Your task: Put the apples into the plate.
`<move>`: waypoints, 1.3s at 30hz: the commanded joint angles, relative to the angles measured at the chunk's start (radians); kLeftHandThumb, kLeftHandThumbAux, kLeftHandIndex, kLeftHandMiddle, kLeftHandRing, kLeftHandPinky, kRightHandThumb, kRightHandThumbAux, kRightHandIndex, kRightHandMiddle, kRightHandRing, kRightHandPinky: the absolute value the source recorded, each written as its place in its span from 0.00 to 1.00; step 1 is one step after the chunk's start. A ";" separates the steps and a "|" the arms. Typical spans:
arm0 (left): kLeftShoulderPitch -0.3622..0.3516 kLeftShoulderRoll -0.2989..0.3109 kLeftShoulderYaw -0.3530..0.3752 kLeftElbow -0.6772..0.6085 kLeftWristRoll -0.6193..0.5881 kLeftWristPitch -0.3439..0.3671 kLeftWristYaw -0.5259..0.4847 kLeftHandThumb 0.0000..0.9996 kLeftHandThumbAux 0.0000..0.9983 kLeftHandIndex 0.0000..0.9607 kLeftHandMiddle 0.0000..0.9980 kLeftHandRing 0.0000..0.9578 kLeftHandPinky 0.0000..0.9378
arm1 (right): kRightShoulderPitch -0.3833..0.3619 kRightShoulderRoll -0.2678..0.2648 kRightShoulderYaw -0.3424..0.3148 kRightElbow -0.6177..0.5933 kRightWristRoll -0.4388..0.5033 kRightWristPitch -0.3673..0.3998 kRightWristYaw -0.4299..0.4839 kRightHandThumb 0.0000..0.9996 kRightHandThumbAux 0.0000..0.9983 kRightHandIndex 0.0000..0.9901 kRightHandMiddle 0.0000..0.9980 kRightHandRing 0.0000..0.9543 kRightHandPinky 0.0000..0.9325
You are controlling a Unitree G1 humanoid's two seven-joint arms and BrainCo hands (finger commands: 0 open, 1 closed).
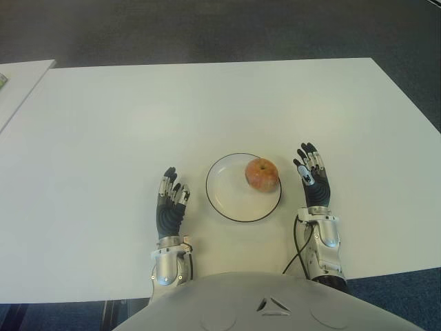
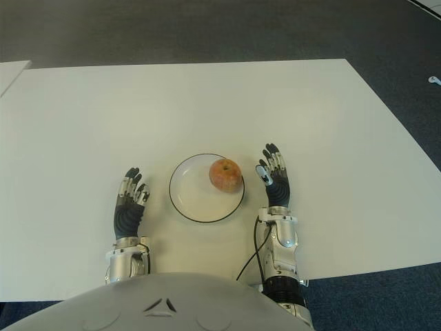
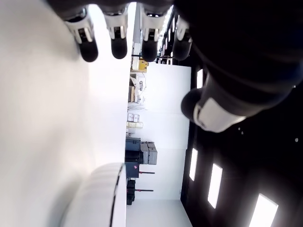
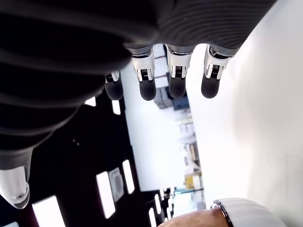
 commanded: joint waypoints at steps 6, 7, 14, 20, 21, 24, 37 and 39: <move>-0.147 0.038 0.058 0.170 0.005 -0.001 -0.042 0.05 0.63 0.07 0.05 0.02 0.00 | 0.084 0.044 -0.010 0.047 0.018 0.028 -0.018 0.18 0.54 0.03 0.07 0.02 0.00; -0.148 0.041 0.059 0.173 0.010 -0.005 -0.046 0.05 0.63 0.06 0.05 0.02 0.00 | 0.084 0.045 -0.012 0.047 0.019 0.028 -0.019 0.18 0.54 0.03 0.07 0.02 0.00; -0.171 0.055 0.067 0.205 0.025 -0.017 -0.067 0.03 0.61 0.05 0.04 0.02 0.00 | 0.090 0.058 -0.015 0.044 0.023 0.022 -0.025 0.18 0.55 0.03 0.07 0.02 0.00; -0.193 0.056 0.082 0.256 0.055 -0.069 -0.042 0.04 0.58 0.05 0.03 0.01 0.00 | 0.097 0.066 -0.011 0.038 0.019 0.020 -0.035 0.18 0.56 0.01 0.05 0.01 0.00; -0.196 0.056 0.084 0.264 0.057 -0.080 -0.041 0.04 0.58 0.05 0.03 0.01 0.00 | 0.098 0.067 -0.010 0.037 0.018 0.021 -0.037 0.18 0.56 0.01 0.05 0.00 0.00; -0.204 0.054 0.089 0.281 0.059 -0.101 -0.042 0.05 0.57 0.05 0.03 0.01 0.00 | 0.100 0.068 -0.008 0.036 0.016 0.024 -0.042 0.18 0.57 0.00 0.04 0.00 0.00; -0.223 0.052 0.084 0.299 0.042 -0.106 -0.073 0.06 0.56 0.05 0.03 0.00 0.00 | 0.107 0.050 0.005 0.031 -0.026 0.025 -0.086 0.17 0.57 0.00 0.01 0.00 0.00; -0.226 0.050 0.080 0.297 0.046 -0.107 -0.072 0.06 0.56 0.05 0.03 0.00 0.00 | 0.107 0.044 0.006 0.028 -0.033 0.026 -0.092 0.17 0.56 0.00 0.01 0.00 0.00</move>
